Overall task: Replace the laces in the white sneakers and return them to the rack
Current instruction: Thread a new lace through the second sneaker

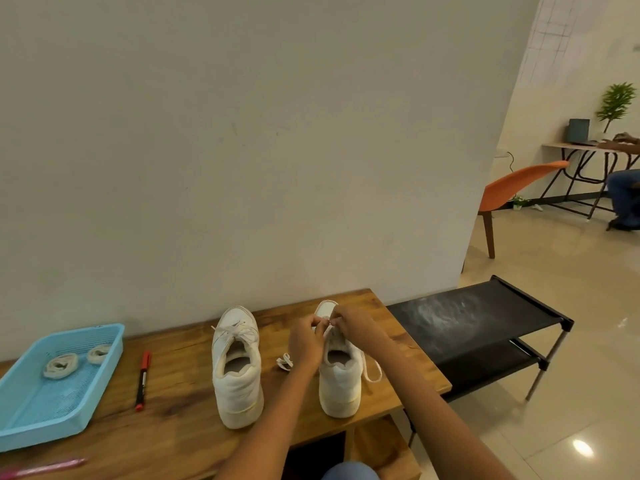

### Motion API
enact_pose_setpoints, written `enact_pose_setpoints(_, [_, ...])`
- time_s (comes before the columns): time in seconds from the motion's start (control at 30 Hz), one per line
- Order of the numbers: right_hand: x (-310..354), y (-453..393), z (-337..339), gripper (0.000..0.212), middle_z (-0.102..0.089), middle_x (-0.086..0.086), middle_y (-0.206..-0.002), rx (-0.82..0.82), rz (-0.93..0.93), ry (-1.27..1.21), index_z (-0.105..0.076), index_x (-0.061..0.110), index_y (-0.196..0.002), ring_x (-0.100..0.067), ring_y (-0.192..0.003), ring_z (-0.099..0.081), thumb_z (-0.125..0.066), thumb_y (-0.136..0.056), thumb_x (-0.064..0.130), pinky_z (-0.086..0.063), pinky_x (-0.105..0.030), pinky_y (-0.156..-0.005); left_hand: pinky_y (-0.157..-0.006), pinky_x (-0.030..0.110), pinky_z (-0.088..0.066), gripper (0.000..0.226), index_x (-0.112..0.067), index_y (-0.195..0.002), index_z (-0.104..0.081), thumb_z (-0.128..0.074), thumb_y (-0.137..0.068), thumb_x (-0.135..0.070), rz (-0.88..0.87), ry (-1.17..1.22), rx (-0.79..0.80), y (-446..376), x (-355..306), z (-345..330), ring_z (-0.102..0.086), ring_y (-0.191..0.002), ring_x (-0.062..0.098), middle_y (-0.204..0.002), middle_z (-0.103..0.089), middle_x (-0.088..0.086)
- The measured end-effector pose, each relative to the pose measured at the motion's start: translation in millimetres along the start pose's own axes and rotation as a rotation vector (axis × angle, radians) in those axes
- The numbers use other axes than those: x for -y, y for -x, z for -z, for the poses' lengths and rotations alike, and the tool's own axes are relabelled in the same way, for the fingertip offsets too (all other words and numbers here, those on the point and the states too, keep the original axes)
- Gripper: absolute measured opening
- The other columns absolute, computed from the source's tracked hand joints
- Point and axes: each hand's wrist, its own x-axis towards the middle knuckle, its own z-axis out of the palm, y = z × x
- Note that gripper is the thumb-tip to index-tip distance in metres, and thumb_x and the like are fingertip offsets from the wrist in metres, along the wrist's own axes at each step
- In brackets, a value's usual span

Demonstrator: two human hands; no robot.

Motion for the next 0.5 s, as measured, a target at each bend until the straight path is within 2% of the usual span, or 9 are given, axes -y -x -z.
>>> enact_pose_setpoints(0.07, [-8.1, 1.7, 0.1, 0.022, -0.066, -0.010, -0.100, -0.092, -0.042, -0.098, -0.061, 0.007, -0.107, -0.013, -0.078, -0.051, -0.044, -0.098, 0.016, -0.040, -0.016, -0.067, -0.066, 0.016, -0.044, 0.015, -0.013, -0.097, -0.068, -0.059, -0.091, -0.024, -0.035, -0.018, 0.043, 3.0, -1.6, -2.1, -0.063, -0.090, 0.017, -0.097, -0.069, 0.002])
enact_pose_setpoints(0.17, [-16.6, 6.2, -3.6, 0.018, -0.066, -0.007, -0.091, -0.258, -0.111, -0.252, -0.065, 0.007, -0.096, -0.009, -0.070, -0.048, -0.048, -0.096, 0.015, -0.033, -0.010, -0.056, -0.077, 0.021, -0.049, 0.023, -0.012, -0.106, -0.068, -0.063, -0.089, -0.027, -0.074, -0.089, 0.073, 8.2, 0.1, -6.4, -0.062, -0.094, 0.016, -0.103, -0.068, 0.000])
enact_pose_setpoints(0.23, [-13.8, 6.3, -10.1, 0.019, -0.068, -0.007, -0.093, -0.293, -0.114, -0.266, -0.068, 0.007, -0.097, -0.008, -0.071, -0.048, -0.051, -0.095, 0.014, -0.033, -0.010, -0.058, -0.069, 0.022, -0.049, 0.022, -0.010, -0.096, -0.071, -0.059, -0.091, -0.028, -0.039, -0.103, 0.035, 8.4, 2.1, -8.0, -0.062, -0.081, 0.015, -0.094, -0.071, 0.005])
enact_pose_setpoints(0.33, [-1.6, 7.8, -23.5, 0.018, -0.065, -0.005, -0.103, -0.272, -0.131, -0.188, -0.067, 0.010, -0.105, -0.012, -0.083, -0.054, -0.055, -0.093, 0.015, -0.041, -0.014, -0.071, -0.055, 0.017, -0.040, 0.023, -0.008, -0.085, -0.072, -0.057, -0.092, -0.024, 0.074, -0.027, 0.052, 4.5, 5.2, -7.1, -0.056, -0.069, 0.013, -0.082, -0.070, 0.008])
enact_pose_setpoints(0.4, [4.4, 9.7, -33.6, 0.019, -0.060, -0.007, -0.106, -0.287, -0.134, -0.188, -0.065, 0.008, -0.106, -0.017, -0.092, -0.056, -0.058, -0.090, 0.014, -0.042, -0.017, -0.074, -0.057, 0.019, -0.041, 0.022, -0.009, -0.087, -0.072, -0.057, -0.092, -0.024, 0.135, 0.037, 0.096, 2.2, 7.4, -4.3, -0.058, -0.072, 0.014, -0.083, -0.070, 0.005])
enact_pose_setpoints(0.5, [6.7, 11.2, -41.0, 0.021, -0.059, -0.009, -0.106, -0.345, -0.132, -0.251, -0.066, 0.005, -0.103, -0.018, -0.096, -0.054, -0.049, -0.092, 0.008, -0.037, -0.013, -0.069, -0.061, 0.021, -0.043, 0.022, -0.010, -0.093, -0.071, -0.056, -0.093, -0.025, 0.208, 0.136, 0.132, 1.2, 11.1, -2.2, -0.059, -0.079, 0.015, -0.088, -0.069, 0.003])
